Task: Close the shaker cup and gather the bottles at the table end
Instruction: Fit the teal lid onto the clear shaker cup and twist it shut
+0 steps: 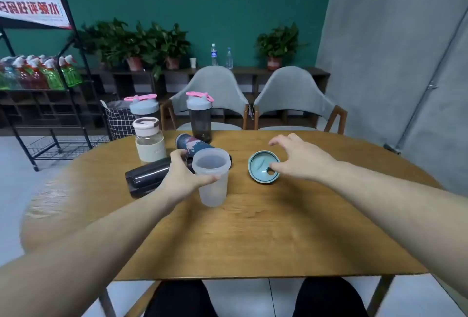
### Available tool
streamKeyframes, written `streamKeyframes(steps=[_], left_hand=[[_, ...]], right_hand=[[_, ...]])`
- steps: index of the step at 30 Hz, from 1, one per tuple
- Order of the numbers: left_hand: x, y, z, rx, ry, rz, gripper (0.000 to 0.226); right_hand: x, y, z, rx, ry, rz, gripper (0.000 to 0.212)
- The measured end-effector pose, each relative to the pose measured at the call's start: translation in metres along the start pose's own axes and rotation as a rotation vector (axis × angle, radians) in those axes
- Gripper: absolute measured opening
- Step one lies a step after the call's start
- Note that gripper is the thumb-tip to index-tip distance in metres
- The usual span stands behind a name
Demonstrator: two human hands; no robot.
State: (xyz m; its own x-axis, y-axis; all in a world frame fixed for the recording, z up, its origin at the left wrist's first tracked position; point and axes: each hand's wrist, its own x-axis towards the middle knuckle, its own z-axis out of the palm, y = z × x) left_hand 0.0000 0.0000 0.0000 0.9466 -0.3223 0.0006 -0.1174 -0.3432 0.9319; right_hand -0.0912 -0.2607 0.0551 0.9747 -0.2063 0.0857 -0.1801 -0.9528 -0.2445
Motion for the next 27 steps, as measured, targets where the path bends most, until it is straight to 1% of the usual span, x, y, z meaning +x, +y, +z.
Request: streamKeyframes(steps=[3, 6, 8, 10, 13, 17, 19, 20, 24, 27], left_hand=[[0.013, -0.019, 0.011, -0.009, 0.012, 0.006, 0.125], [0.032, -0.035, 0.022, 0.006, -0.015, 0.031, 0.119], [0.043, -0.038, 0.029, 0.043, -0.032, 0.101, 0.114], [0.050, -0.040, 0.035, 0.061, -0.047, 0.136, 0.110], [0.058, -0.036, 0.043, 0.074, -0.059, 0.162, 0.099], [0.064, -0.027, 0.051, 0.116, -0.107, 0.168, 0.091], [0.066, -0.022, 0.054, 0.146, -0.145, 0.164, 0.086], [0.066, -0.019, 0.055, 0.159, -0.166, 0.164, 0.085], [0.065, -0.008, 0.057, 0.220, -0.223, 0.174, 0.083], [0.062, -0.003, 0.059, 0.263, -0.246, 0.187, 0.085]], right_hand=[[0.028, 0.010, 0.013, 0.018, -0.060, 0.093, 0.080], [0.056, 0.025, 0.032, 0.091, -0.181, 0.156, 0.102], [0.070, 0.035, 0.044, 0.133, -0.219, 0.188, 0.107], [0.081, 0.041, 0.053, 0.201, -0.211, 0.250, 0.100], [0.097, 0.045, 0.062, 0.255, -0.222, 0.304, 0.080], [0.109, 0.051, 0.074, 0.227, -0.191, 0.295, 0.032], [0.109, 0.053, 0.080, 0.280, -0.155, 0.304, 0.015], [0.108, 0.053, 0.082, 0.323, -0.142, 0.313, 0.011], [0.096, 0.047, 0.081, 0.480, -0.077, 0.353, 0.012], [0.083, 0.039, 0.073, 0.648, -0.048, 0.377, 0.013]])
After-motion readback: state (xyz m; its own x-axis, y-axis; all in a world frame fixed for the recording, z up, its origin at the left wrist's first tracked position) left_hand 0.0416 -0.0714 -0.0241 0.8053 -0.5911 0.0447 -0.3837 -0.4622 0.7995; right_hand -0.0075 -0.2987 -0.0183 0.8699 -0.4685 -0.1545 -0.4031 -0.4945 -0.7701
